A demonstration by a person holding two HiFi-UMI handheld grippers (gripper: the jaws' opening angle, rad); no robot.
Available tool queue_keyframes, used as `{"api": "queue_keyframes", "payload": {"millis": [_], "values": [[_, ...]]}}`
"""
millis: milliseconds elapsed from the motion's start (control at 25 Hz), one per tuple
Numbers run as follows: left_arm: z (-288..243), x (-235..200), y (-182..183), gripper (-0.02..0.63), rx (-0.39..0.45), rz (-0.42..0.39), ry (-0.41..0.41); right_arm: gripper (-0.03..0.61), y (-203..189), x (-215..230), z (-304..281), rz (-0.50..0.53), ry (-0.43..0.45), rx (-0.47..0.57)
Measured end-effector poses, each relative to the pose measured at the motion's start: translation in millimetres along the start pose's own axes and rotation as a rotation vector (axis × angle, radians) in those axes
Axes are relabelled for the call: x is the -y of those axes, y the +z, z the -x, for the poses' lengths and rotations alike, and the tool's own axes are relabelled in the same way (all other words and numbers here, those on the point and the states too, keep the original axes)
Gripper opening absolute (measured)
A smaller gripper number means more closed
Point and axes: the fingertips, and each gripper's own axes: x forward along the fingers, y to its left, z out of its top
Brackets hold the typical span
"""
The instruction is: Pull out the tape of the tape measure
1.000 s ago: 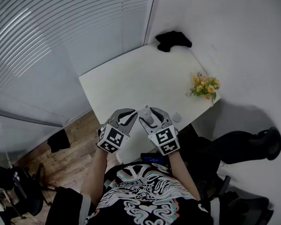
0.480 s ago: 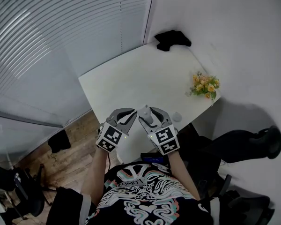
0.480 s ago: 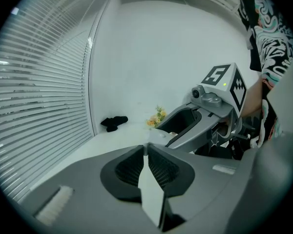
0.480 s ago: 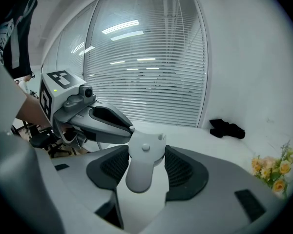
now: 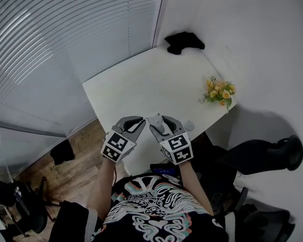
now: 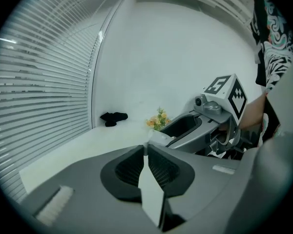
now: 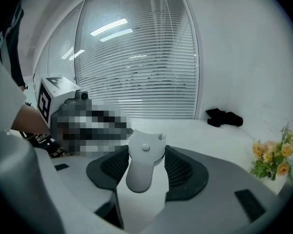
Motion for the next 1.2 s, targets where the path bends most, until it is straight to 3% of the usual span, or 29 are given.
{"api": "queue_keyframes", "payload": {"millis": [360, 680, 1200], "values": [[11.4, -27.8, -3.7, 0.031, 0.055, 0.186, 0.031, 0.233, -8.2, 27.2, 5.9, -0.17, -0.022, -0.032], [9.9, -33.0, -6.9, 0.031, 0.054, 0.253, 0.031, 0.233, -13.3, 35.2, 6.0, -0.244, -0.027, -0.053], [6.8, -36.0, -8.1, 0.031, 0.045, 0.405, -0.008, 0.233, -18.4, 43.0, 10.4, -0.237, -0.043, -0.072]]}}
